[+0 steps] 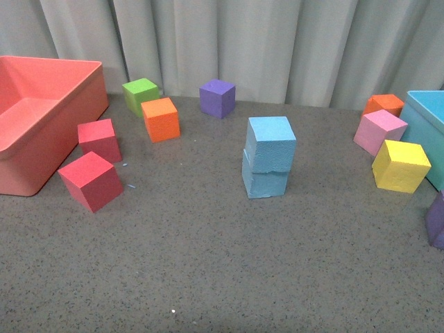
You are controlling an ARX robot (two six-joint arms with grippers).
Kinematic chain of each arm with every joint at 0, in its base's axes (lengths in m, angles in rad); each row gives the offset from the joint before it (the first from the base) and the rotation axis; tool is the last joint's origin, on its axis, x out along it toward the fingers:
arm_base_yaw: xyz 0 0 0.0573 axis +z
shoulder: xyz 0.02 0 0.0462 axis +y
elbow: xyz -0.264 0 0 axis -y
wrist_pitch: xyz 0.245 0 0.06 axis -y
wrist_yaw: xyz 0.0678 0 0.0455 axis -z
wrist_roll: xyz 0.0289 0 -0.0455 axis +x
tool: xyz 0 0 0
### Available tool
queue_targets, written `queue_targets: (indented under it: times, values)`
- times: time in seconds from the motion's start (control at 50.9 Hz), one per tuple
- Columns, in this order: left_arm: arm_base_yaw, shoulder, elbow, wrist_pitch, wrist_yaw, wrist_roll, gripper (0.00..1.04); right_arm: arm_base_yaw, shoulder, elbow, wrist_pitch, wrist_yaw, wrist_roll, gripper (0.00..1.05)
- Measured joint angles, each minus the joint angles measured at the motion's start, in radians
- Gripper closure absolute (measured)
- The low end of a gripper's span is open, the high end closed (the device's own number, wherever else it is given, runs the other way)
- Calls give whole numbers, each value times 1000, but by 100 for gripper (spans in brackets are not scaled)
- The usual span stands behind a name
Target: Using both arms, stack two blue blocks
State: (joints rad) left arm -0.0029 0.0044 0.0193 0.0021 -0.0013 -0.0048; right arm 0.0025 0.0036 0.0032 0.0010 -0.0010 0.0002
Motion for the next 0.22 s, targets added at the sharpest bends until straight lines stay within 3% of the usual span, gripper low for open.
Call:
queue_targets:
  times: [0.216]
  values:
    - [0,0,0,0,0,0,7,0,0,0,0,0,0,10]
